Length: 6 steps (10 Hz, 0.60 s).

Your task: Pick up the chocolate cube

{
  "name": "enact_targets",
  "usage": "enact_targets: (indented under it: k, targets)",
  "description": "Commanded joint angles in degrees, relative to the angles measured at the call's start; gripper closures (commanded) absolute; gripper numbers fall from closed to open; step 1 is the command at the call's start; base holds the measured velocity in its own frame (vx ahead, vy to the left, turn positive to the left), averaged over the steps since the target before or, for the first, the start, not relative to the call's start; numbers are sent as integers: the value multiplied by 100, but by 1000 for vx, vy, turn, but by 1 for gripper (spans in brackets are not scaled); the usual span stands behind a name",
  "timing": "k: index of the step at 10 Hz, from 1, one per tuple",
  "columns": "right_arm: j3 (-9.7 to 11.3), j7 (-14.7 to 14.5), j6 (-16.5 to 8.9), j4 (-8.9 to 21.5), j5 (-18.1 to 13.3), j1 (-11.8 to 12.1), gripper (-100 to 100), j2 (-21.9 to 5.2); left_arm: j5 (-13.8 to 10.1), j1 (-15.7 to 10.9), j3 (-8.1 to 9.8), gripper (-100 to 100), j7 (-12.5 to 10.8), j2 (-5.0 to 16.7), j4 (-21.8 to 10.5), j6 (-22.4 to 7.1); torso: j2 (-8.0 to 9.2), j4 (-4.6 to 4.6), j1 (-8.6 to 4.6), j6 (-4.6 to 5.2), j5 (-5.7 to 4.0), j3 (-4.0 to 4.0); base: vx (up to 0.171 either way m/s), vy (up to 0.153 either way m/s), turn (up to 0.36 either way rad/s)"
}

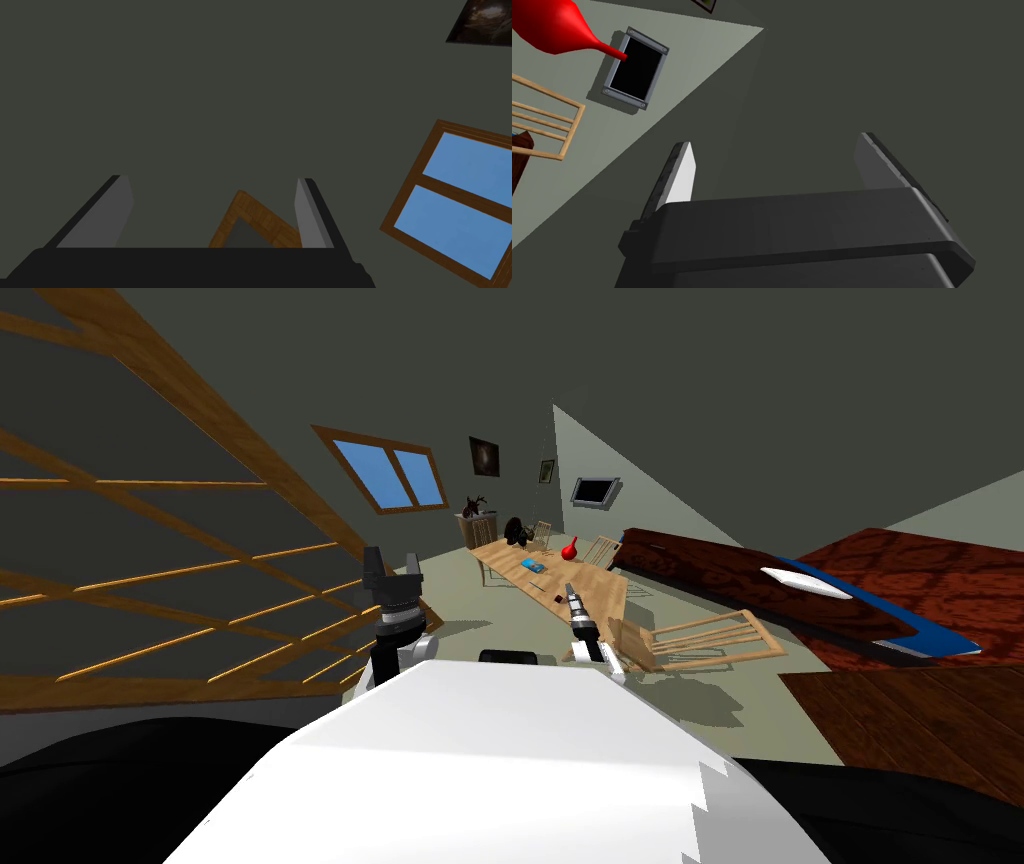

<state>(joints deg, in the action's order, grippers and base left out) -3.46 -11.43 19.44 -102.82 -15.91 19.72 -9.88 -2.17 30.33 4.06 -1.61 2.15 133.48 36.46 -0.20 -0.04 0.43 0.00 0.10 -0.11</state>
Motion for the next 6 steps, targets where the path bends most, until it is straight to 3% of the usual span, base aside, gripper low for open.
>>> enact_targets:
  k: [1, 3, 4, 6]
  targets:
    - [4, -200, -166, 286, -162, -76, -100, -36, 0, 0, 0, 0, 0, 0, 0, 0, 0, 0, 0, 0, 0, 0, 41, 135, -157]
    - [5, -319, -258, 596, -265, -142, -100, -54, 0, -1, 0, 0, 0, 0, 0, 0, 6, 1, -6, -2, 0, 3, 7, 99, -35]
    - [5, -319, -258, 597, -265, -142, -100, -54, 0, -1, 0, 0, 0, 0, 0, 0, 8, 2, -8, -1, -1, 4, 4, 71, -44]
    - [3, -556, -437, 984, -474, -278, -100, -98, 0, 0, 0, 0, 0, 1, 0, 0, 8, 2, -20, 0, -4, 5, 18, 77, -68]
